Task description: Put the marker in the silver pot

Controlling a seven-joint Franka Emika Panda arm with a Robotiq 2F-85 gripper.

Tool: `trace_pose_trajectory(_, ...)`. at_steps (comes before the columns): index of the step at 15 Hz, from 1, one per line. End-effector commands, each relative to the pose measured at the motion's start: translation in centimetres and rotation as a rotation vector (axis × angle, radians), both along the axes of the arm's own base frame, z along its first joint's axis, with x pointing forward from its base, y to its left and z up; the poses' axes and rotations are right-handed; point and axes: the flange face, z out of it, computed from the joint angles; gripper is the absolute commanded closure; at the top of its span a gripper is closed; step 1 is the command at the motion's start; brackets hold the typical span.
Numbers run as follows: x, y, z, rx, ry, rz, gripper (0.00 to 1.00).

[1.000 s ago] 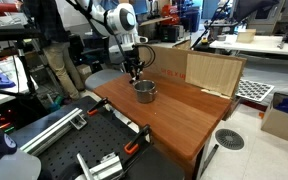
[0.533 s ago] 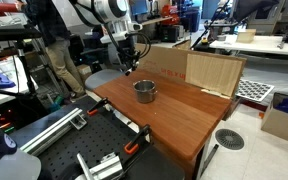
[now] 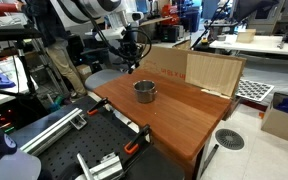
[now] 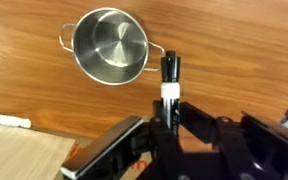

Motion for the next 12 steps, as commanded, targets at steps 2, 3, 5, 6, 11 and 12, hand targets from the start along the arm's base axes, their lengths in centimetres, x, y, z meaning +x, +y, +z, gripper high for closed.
trace_pose_trajectory(2,-2.1,-3.8,0.5,0.081,-0.145,-0.076,0.94)
trace_pose_trajectory(3,-2.4,-4.5,0.3,0.097,-0.174,-0.094,0.94)
trace_pose_trajectory(5,-2.8,-5.7,-0.2,0.124,-0.226,-0.127,0.94)
trace_pose_trajectory(6,-3.0,-6.1,-0.4,0.132,-0.246,-0.138,0.94)
trace_pose_trajectory(11,-3.4,-8.5,-1.3,0.132,-0.280,-0.175,0.94)
trace_pose_trajectory(12,-3.3,-9.0,-1.6,0.125,-0.275,-0.184,0.94)
